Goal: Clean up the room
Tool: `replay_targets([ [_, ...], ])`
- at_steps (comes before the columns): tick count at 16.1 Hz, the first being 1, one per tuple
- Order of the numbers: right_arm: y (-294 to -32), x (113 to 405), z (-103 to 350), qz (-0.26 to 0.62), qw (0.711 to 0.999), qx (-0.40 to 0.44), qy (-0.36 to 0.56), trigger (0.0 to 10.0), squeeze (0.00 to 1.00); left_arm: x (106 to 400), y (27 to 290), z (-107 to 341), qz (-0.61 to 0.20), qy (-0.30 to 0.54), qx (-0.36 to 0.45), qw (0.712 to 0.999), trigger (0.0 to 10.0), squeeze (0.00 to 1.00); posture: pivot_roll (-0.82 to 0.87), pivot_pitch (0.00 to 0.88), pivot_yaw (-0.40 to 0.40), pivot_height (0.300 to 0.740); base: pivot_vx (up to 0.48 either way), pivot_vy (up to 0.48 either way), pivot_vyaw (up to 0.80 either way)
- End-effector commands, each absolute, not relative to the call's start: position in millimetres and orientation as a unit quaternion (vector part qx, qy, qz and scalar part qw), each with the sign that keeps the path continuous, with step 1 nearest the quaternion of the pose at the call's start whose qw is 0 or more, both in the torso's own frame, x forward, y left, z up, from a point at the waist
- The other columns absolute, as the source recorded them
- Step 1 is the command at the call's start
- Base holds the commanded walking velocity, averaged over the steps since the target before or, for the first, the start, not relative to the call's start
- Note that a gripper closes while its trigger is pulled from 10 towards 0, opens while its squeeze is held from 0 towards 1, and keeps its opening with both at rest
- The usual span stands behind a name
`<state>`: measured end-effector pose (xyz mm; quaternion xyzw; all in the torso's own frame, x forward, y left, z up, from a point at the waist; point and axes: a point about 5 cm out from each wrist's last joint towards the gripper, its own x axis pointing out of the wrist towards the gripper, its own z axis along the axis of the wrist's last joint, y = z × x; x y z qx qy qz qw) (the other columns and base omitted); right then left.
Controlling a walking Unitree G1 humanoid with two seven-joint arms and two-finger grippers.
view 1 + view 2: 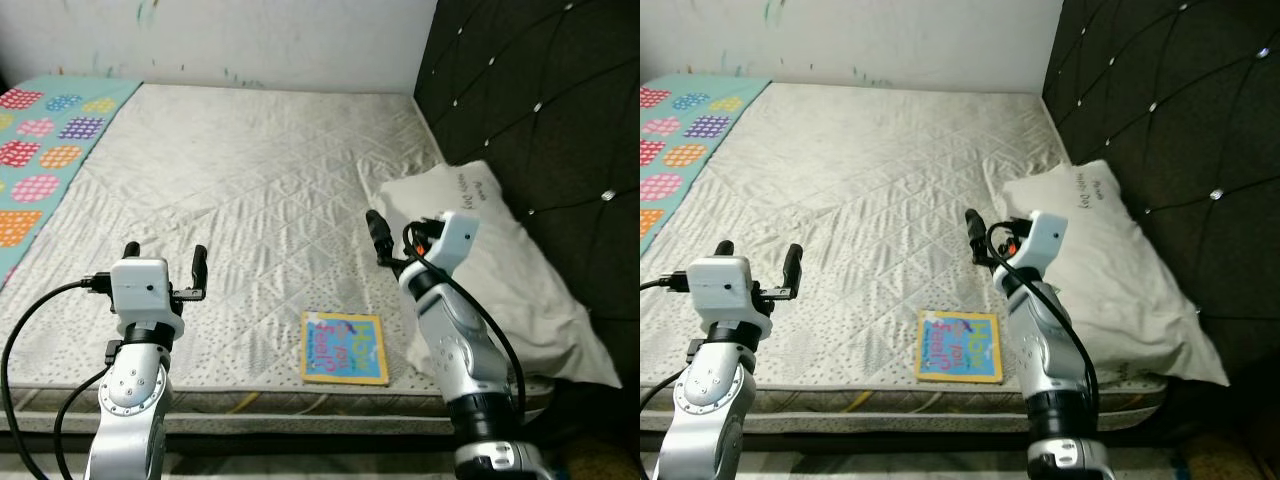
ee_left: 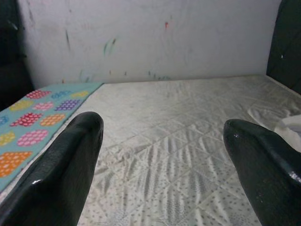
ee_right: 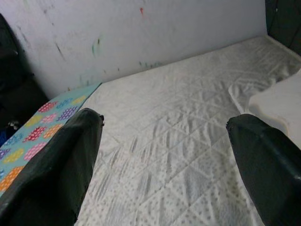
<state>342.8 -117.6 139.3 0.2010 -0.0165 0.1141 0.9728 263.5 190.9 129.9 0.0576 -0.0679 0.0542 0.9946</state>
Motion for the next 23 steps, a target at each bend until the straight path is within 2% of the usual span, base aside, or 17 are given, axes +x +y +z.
replay_targets([
  [1, -116, 346, 141, 0.111, 0.974, 0.197, -0.016, 10.0, 0.0, 265, 190, 128, 0.047, -0.059, 0.056, 0.996, 10.0, 0.0, 0.04, 0.016, -0.051, 0.74, 0.0, 0.0, 0.0],
  [9, -120, 346, 141, 0.097, 0.981, 0.169, -0.016, 10.0, 0.0, 266, 180, 129, 0.042, -0.058, 0.019, 0.997, 10.0, 0.0, 0.02, 0.044, -0.066, 0.74, 0.0, 0.034, 0.0],
  [13, -126, 342, 137, 0.094, 0.983, 0.156, -0.009, 10.0, 0.0, 264, 181, 130, 0.044, -0.055, 0.013, 0.997, 10.0, 0.0, 0.02, 0.088, -0.083, 0.74, 0.0, 0.368, 0.0],
  [23, -131, 338, 132, 0.107, 0.987, 0.117, -0.003, 10.0, 0.0, 265, 176, 128, 0.043, -0.046, 0.003, 0.998, 10.0, 0.0, 0.0, 0.093, -0.089, 0.74, 0.0, 0.428, 0.0],
])
